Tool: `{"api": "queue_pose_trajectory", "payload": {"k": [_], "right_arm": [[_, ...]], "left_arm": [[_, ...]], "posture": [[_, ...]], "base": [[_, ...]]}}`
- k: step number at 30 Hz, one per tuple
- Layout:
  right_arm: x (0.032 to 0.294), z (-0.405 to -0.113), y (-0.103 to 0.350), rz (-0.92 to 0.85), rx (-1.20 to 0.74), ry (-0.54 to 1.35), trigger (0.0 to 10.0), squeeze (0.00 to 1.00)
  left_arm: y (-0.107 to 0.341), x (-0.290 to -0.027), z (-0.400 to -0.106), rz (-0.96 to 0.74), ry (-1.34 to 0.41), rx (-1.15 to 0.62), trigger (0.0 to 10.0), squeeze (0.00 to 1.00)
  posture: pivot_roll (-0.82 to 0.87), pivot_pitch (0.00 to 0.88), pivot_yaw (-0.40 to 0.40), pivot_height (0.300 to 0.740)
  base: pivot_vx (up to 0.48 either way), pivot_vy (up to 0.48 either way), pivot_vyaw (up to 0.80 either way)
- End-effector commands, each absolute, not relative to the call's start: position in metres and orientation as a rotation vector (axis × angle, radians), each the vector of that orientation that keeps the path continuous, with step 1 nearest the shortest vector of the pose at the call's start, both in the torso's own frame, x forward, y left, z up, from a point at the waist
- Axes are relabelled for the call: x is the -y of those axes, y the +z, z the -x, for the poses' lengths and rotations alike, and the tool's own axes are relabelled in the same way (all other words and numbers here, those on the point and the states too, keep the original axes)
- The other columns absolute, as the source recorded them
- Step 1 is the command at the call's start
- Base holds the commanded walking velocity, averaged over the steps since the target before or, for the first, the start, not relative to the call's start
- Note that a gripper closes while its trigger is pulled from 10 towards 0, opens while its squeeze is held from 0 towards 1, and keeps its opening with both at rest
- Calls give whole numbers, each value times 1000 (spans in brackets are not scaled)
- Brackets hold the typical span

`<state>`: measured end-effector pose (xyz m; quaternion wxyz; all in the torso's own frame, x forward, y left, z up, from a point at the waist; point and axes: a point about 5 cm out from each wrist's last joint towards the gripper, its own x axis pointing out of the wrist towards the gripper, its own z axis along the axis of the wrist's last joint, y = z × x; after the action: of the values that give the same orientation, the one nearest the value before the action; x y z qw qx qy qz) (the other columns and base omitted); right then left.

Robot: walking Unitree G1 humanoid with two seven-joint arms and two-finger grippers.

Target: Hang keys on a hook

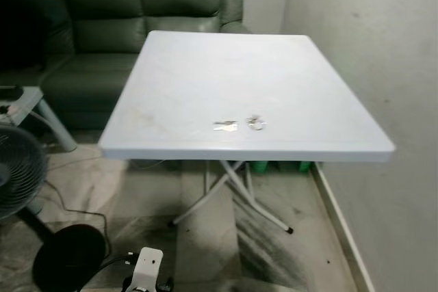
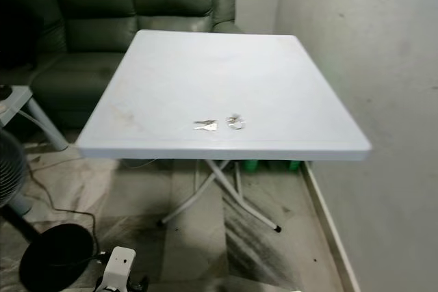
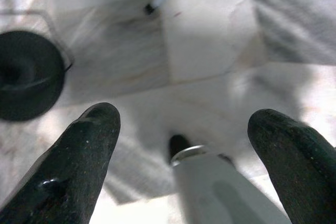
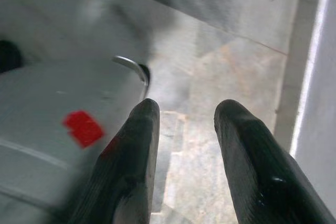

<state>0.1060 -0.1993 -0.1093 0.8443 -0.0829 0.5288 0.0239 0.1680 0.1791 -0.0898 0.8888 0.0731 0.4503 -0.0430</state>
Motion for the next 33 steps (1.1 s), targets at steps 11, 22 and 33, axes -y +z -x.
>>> {"api": "queue_pose_trajectory", "payload": {"k": [11,22,33], "right_arm": [[196,-107,-109,164,-1110,63,10000,0],[195,-104,-110,116,-1119,48,10000,1000],[197,-105,-110,108,-1110,42,10000,1000]], "left_arm": [[-89,-178,-170,-163,-95,-924,10000,0],[-90,-178,-168,-156,-86,-925,10000,0],[-91,-176,-166,-148,-82,-931,10000,0]], "posture": [[-15,0,-25,740],[-10,0,-25,740],[-11,0,-29,740]], "base": [[0,99,0],[0,0,0],[0,0,0]]}}
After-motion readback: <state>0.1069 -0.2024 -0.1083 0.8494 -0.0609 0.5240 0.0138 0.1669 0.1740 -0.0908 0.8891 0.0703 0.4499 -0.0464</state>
